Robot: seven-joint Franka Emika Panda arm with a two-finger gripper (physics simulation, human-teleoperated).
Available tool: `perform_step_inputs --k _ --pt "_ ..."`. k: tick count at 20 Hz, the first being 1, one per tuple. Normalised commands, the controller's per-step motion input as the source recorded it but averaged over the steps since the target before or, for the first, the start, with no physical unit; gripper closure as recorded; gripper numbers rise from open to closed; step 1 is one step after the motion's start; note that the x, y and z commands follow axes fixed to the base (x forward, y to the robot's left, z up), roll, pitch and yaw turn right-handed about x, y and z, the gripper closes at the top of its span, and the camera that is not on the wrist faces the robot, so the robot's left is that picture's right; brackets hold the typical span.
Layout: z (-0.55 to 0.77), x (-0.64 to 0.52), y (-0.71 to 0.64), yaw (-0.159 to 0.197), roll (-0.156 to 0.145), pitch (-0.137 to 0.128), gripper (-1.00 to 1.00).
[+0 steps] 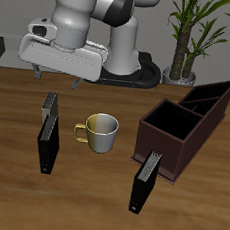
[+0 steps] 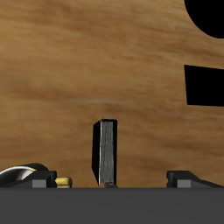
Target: Place the right black book into the left desk caddy's front compartment
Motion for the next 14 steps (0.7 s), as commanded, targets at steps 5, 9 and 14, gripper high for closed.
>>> perform_step_inputs --k 5,9,14 --pt "-0.16 0.05 0.03 -0.037 0.003 0.003 -1.0" --pt "-0.15 0.06 -0.01 -0.01 0.051 0.004 -1.0" --pt "-0.13 0.03 -0.12 -0.027 0.011 0.009 -1.0"
